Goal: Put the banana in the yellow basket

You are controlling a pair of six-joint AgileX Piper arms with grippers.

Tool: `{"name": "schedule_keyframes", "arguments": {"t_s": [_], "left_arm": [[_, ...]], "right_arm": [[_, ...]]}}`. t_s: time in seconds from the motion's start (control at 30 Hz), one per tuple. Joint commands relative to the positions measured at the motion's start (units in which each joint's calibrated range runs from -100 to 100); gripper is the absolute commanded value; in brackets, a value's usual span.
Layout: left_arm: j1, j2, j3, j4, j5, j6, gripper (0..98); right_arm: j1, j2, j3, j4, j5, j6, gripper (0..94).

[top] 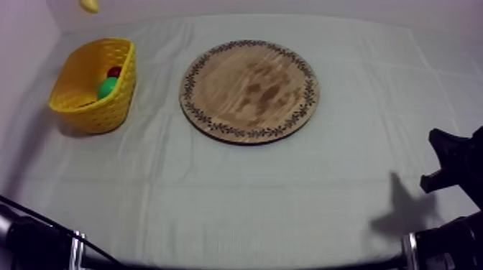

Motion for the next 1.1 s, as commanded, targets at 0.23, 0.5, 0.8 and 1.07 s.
{"name": "schedule_keyframes", "arguments": {"t_s": [0.23,0.5,0.8,1.07], "left_arm": [[-3.8,1.9,6.4,-1.37,-4.3,-4.9,27.3],[-3.5,7.5,10.9,-1.36,-8.6,-3.4,27.0],[-3.1,15.2,10.0,-2.12,-8.7,-1.3,26.1],[-3.7,20.2,10.1,-3.16,-8.4,-0.9,24.8]], "right_arm": [[0.0,0.0,0.0,0.0,0.0,0.0,0.3],[0.0,0.0,0.0,0.0,0.0,0.0,0.3],[0.0,0.0,0.0,0.0,0.0,0.0,0.3],[0.0,0.0,0.0,0.0,0.0,0.0,0.3]]}}
